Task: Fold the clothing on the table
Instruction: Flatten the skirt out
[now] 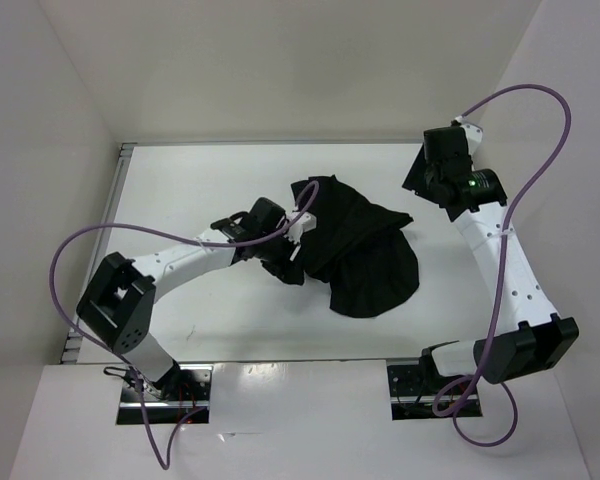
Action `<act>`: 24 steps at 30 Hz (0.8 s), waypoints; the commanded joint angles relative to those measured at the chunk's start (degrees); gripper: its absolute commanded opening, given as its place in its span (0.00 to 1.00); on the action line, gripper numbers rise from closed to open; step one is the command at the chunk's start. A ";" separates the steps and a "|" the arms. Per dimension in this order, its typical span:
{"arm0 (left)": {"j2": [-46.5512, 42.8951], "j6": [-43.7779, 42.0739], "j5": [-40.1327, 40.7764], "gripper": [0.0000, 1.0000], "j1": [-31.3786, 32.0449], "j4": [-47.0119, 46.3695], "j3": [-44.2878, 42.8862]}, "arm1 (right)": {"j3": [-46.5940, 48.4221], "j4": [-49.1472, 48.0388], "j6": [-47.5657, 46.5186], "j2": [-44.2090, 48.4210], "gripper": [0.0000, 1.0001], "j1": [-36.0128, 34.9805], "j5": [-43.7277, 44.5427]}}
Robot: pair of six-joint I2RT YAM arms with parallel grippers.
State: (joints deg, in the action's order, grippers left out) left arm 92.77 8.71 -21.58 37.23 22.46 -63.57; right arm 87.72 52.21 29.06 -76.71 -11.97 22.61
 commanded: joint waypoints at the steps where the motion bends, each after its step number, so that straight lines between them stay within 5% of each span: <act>1: -3.47 -3.61 10.48 0.69 1.96 -6.88 0.99 | -0.18 -1.49 -0.75 1.65 0.62 0.37 -0.37; 6: -6.90 -8.34 17.18 0.70 8.02 -15.42 4.60 | -0.71 -2.02 -1.29 2.18 0.63 0.37 -0.90; 18: 5.39 -13.28 18.15 0.67 13.22 -17.36 -0.85 | -1.24 -2.02 -2.34 3.84 0.64 0.89 -0.90; 19: 6.36 -13.28 18.77 0.61 13.22 -18.06 -1.64 | -1.24 -2.02 -2.34 3.85 0.64 0.89 -0.90; 23: 10.23 -12.58 21.74 0.07 13.22 -20.25 -3.58 | -1.77 -2.02 -2.34 4.46 0.64 0.89 -1.52; 24: 10.85 -12.58 22.54 0.00 13.22 -20.26 -5.14 | -2.46 -2.54 -2.34 4.46 0.64 0.89 -1.52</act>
State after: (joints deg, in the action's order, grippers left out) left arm 102.59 -3.09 -2.02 50.39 5.98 -65.14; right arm 86.41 51.81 27.33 -74.26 -11.57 20.99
